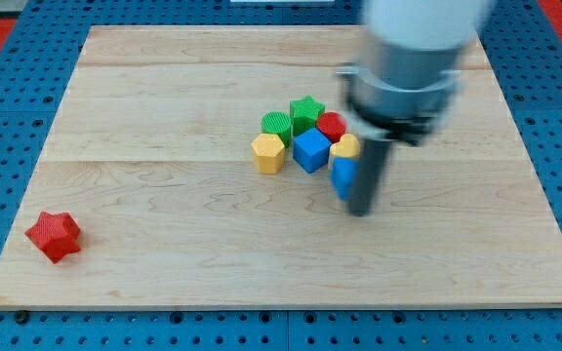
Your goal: Move blue triangle to the bottom of blue cube
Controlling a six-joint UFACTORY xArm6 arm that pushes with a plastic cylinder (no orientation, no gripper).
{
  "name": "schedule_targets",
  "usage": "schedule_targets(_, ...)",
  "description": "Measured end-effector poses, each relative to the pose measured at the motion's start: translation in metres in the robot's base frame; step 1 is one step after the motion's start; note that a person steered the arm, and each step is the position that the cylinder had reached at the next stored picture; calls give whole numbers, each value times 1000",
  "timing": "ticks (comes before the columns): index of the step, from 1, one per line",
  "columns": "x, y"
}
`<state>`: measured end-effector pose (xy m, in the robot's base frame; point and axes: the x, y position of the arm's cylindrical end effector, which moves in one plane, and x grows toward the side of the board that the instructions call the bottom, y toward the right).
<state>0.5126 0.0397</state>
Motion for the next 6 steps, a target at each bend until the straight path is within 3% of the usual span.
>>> schedule_targets(1,4,-97)
schedule_targets(2,31,-66)
schedule_targets(3,33,48)
schedule_targets(4,6,128)
schedule_targets(5,-26,126)
schedule_targets(6,-29,59)
